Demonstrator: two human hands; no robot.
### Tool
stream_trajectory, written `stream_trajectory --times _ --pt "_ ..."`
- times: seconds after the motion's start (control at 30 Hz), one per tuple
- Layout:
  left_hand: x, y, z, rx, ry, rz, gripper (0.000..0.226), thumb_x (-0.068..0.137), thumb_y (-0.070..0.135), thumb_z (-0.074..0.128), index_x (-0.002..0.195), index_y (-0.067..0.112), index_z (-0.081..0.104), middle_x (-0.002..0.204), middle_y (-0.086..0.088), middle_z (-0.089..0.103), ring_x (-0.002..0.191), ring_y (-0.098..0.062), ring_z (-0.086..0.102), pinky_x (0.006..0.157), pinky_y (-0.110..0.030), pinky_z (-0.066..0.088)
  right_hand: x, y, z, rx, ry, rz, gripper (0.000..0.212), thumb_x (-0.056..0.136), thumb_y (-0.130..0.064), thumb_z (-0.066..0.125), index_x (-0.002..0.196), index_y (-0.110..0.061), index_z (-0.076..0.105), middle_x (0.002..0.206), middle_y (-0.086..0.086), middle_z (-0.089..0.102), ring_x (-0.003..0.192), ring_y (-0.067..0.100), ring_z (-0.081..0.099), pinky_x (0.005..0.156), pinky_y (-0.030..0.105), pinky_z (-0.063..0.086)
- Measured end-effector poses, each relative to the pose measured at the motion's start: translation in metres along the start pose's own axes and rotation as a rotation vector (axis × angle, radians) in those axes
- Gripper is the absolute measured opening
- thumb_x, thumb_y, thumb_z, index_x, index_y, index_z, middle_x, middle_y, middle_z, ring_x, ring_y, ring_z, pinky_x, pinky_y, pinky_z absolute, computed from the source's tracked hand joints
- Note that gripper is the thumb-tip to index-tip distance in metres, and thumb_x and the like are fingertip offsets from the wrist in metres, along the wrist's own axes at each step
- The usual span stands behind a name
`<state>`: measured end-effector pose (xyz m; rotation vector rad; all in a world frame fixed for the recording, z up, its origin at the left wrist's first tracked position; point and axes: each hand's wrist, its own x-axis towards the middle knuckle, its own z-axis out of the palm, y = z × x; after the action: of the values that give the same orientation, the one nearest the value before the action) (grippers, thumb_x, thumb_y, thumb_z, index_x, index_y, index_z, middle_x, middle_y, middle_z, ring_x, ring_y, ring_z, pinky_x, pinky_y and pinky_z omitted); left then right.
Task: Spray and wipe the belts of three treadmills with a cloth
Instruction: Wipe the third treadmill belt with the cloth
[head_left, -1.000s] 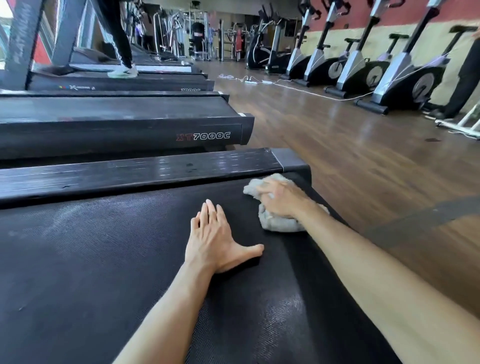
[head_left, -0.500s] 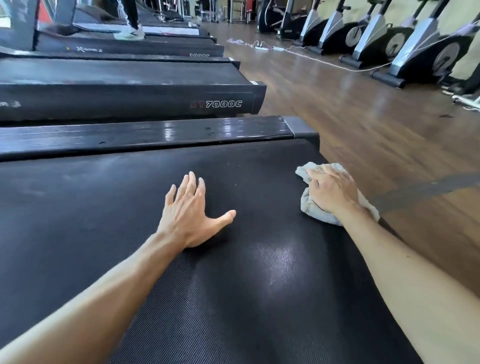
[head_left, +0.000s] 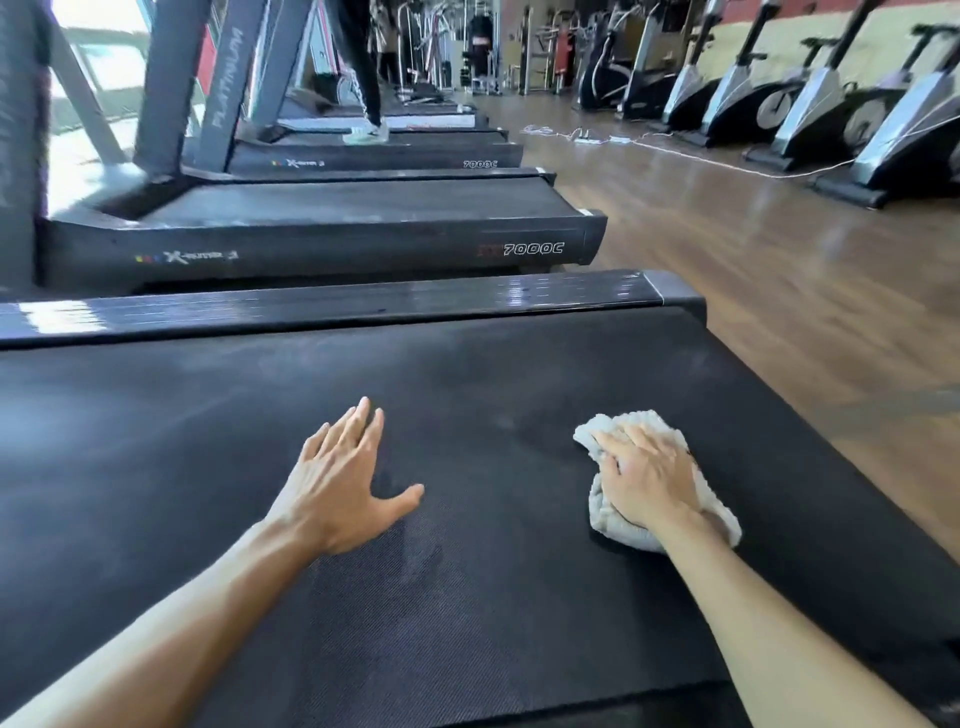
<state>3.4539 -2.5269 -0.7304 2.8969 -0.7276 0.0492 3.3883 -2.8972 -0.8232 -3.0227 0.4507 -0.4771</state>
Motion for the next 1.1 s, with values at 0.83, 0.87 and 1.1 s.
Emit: stream_trajectory --times 0.83,0.87,1.1 --pt "0.043 -0.088 0.038 -0.166 0.12 0.001 0.117 0.067 0.093 0.029 0.162 0.027 0.013 0.167 0.013 0.005 0.147 0.003 0.004 0.118 -0.024 0.002 0.21 -0.088 0.055 0.0 -0.167 -0.041 0.037 0.094 -0.042 0.024 0.112 -0.038 0.056 0.112 -0.008 0.066 0.111 0.029 0.051 0.092 0.05 0.045" --pt "0.041 -0.089 0.038 -0.148 0.122 -0.005 0.118 0.068 0.094 0.029 0.162 0.026 0.014 0.168 0.012 0.006 0.15 -0.001 0.006 0.119 -0.026 0.004 0.201 -0.099 0.053 0.028 -0.167 -0.075 0.037 0.095 -0.046 0.022 0.11 -0.039 0.055 0.112 -0.009 0.066 0.111 0.027 0.05 0.093 0.049 0.044" --pt "-0.023 -0.065 -0.006 -0.123 0.106 -0.086 0.117 0.069 0.09 0.024 0.163 0.022 0.009 0.17 0.005 0.002 0.156 -0.012 0.005 0.118 -0.022 -0.001 0.06 -0.2 0.012 0.242 -0.162 -0.334 0.028 0.097 -0.035 0.042 0.114 -0.039 0.064 0.122 -0.011 0.057 0.124 0.018 0.041 0.111 0.041 0.026"
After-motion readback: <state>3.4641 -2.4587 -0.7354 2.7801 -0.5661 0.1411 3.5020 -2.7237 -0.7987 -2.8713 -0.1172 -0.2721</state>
